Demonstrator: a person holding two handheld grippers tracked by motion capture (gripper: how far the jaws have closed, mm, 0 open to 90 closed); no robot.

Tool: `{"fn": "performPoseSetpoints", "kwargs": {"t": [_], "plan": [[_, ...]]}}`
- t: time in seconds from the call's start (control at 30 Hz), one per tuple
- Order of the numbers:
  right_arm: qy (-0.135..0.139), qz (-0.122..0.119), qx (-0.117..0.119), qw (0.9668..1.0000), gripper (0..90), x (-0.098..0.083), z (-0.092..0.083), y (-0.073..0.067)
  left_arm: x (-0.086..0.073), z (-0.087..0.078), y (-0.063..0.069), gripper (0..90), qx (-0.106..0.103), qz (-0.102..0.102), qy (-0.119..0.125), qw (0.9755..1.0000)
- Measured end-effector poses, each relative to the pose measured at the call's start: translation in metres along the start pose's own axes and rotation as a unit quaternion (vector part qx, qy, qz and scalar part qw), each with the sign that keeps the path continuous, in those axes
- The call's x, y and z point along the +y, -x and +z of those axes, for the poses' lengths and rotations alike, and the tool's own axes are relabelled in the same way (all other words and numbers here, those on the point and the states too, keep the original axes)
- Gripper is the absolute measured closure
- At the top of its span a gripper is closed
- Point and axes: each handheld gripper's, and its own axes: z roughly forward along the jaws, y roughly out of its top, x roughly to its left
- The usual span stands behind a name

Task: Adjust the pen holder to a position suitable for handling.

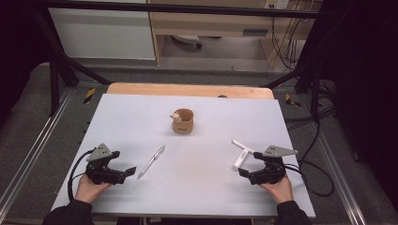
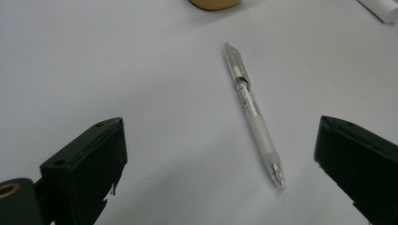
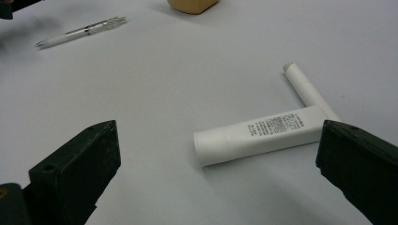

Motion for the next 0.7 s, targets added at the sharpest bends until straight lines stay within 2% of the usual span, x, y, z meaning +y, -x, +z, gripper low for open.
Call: {"fn": "performPoseSetpoints", "kwargs": {"t": [0.13, 0.4, 0.7], "plan": [[0.003, 0.002, 0.0, 1.0, 0.9, 0.001, -0.001, 0.0, 0.0, 0.0, 0.001, 2.7, 0.001, 0.002, -0.001, 1.0], [-0.002, -0.008, 0.0, 1.0, 0.8, 0.008, 0.003, -0.006, 0.0, 0.0, 0.0, 2.7, 0.001, 0.001, -0.001, 1.0], [-0.003, -0.021, 0.007, 0.9998, 0.8, 0.028, 0.018, -0.021, -0.001, 0.001, 0.0, 2.7, 0.003, -0.004, -0.002, 1.0]]}}
